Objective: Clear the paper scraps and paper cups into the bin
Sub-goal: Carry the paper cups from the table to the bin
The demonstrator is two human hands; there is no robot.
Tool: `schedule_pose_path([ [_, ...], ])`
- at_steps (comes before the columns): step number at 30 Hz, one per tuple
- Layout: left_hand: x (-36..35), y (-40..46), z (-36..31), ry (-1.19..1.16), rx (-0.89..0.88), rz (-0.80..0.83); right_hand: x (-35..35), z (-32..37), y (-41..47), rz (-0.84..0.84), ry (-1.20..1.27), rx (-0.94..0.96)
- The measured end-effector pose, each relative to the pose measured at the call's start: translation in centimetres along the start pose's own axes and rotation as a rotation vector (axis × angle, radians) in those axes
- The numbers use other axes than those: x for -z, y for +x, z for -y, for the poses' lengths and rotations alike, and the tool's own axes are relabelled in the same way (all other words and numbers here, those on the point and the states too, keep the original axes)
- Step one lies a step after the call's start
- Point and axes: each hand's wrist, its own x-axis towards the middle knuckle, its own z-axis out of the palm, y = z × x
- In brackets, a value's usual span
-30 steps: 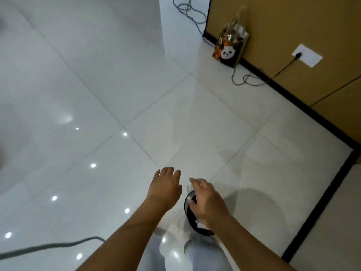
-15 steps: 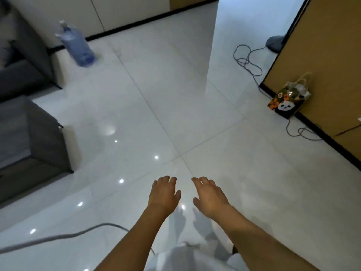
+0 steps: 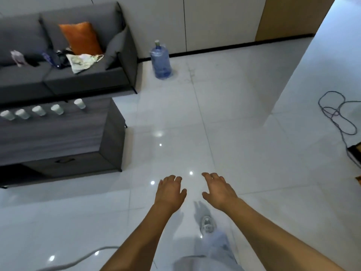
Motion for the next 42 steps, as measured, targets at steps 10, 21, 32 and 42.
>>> schedule_pose_path([
  [10,6.1,13.7,-1.0,-0.086,0.132,-0.068,11.0,-0.9,16.3,0.023,-0.102,0.136],
  [21,13.9,32.2,4.4,-0.143,0.197,-0.121,17.4,3.5,35.9,0.097,-0.151,0.213],
  [32,24.0,51.0,11.5,-0.224,0.312,-0.135,25.7,10.5,56.6,0.139,-0.187,0.284],
  [42,31.7,69.0,14.6,-0.337,0.464,-0.181,34.1,13.9,77.4,0.206,-0.31,0.422],
])
